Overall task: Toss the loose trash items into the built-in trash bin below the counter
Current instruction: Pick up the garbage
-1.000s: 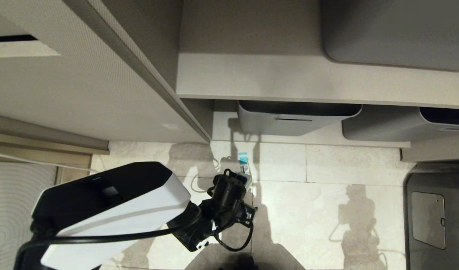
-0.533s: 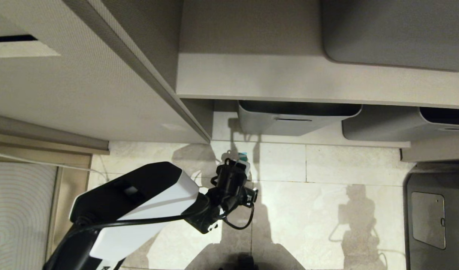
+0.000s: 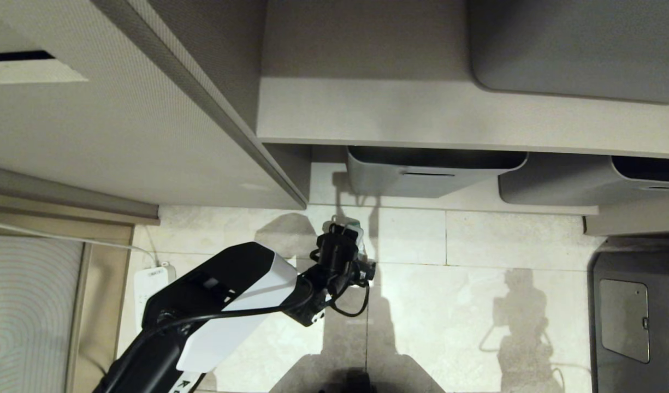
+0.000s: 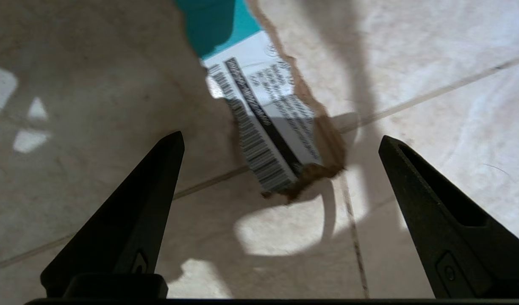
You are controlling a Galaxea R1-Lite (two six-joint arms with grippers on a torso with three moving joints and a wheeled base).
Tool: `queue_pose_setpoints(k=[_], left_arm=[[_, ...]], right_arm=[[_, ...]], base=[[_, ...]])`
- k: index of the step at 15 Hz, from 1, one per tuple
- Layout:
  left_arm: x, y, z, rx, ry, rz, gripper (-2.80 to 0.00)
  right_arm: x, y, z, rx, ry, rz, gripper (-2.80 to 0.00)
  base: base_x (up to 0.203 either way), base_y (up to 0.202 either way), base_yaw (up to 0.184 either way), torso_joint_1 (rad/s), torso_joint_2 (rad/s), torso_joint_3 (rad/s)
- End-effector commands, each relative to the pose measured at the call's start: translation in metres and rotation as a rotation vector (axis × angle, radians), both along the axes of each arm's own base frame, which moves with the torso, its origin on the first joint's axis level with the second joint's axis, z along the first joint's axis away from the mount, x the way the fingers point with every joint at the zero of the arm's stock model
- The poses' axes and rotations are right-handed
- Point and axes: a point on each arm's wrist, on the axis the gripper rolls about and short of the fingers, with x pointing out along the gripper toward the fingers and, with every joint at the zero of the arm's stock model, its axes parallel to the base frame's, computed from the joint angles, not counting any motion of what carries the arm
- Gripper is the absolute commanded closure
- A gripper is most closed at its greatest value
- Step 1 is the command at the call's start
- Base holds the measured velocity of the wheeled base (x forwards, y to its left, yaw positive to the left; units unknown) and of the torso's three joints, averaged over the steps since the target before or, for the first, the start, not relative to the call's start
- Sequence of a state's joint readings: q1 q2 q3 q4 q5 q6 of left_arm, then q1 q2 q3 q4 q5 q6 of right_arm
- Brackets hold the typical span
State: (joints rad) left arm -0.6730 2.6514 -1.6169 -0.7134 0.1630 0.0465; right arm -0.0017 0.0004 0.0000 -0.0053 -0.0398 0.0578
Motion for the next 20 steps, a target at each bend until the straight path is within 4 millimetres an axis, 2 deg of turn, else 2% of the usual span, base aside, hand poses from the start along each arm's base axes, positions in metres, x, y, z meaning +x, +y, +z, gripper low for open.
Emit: queue_pose_setpoints(k=[1, 4, 12, 16, 20], left_arm=[[0.002, -0.001, -0.009, 0.003, 0.005, 0.001, -2.80], [0.006, 0.002, -0.008, 0.020, -0.011, 0.003, -2.80], [0.019, 0.016, 0.011, 0.260, -0.195, -0.147, -2.80], [0.019, 0.017, 0.016, 0.321, -0.239, -0.159, -2.80], [0.013, 0.016, 0.020, 0.308, -0.267, -0.150, -2.80]], right_arm=[[0.000, 0.000, 0.000, 0.000, 0.002, 0.000, 0.00], [0.000, 0.000, 0.000, 0.000, 0.002, 0.000, 0.00], [0.000, 0.000, 0.000, 0.000, 0.002, 0.000, 0.00], [0.000, 0.000, 0.000, 0.000, 0.001, 0.000, 0.00], [0.000, 0.000, 0.000, 0.000, 0.002, 0.000, 0.00]], base=[[0.000, 0.000, 0.000, 0.000, 0.00, 0.000], [0.000, 0.000, 0.000, 0.000, 0.00, 0.000], [0.000, 0.000, 0.000, 0.000, 0.00, 0.000], [0.000, 0.000, 0.000, 0.000, 0.00, 0.000], [0.000, 0.000, 0.000, 0.000, 0.00, 0.000]])
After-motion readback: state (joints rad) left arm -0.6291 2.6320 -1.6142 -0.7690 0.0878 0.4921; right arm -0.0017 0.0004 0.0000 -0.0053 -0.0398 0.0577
